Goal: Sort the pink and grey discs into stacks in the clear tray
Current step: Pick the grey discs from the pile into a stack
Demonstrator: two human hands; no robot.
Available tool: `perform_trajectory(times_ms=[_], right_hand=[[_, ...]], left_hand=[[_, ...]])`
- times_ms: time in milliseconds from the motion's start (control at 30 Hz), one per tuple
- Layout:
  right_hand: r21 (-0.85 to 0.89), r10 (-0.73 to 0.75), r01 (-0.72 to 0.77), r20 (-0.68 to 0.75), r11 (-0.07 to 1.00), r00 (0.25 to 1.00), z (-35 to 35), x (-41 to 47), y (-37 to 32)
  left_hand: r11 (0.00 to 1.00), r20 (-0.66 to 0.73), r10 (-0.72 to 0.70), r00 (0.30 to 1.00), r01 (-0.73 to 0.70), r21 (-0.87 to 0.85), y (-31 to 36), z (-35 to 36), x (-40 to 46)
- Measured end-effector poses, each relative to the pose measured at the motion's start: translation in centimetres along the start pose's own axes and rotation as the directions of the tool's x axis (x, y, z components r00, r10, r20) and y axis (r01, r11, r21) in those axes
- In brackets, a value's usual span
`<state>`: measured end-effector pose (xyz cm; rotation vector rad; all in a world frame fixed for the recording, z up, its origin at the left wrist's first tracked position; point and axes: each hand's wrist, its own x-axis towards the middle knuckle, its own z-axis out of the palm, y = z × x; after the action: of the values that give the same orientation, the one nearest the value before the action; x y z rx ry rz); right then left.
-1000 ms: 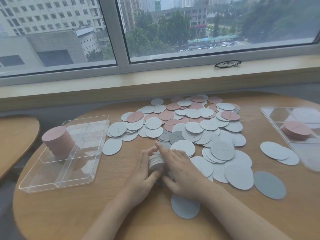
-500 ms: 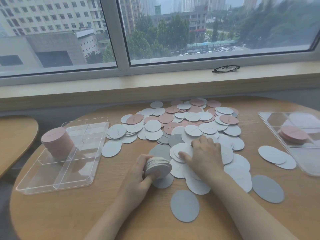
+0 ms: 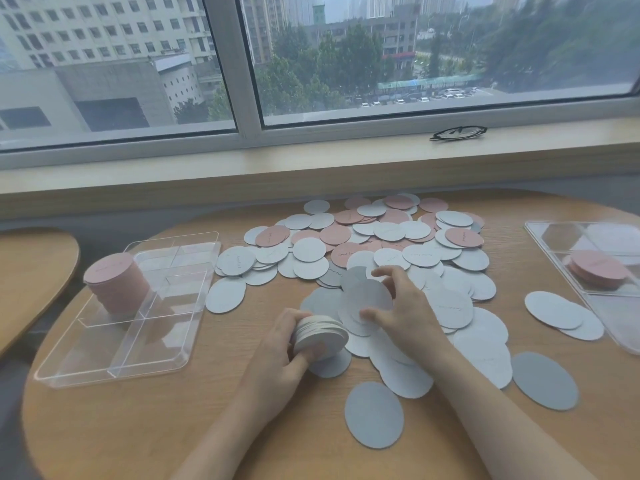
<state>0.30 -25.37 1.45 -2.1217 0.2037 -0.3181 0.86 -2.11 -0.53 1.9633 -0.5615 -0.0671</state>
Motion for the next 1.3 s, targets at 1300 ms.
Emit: perform_trajectory(times_ms=[1300], right_hand=[[0.397, -0.219, 0.173, 0.072, 0.901, 0.973, 0.4, -2.4, -2.0]], left_hand=[[0.994, 0.013, -0.007, 1.000, 0.005, 0.113, -0.4, 0.1, -0.1]])
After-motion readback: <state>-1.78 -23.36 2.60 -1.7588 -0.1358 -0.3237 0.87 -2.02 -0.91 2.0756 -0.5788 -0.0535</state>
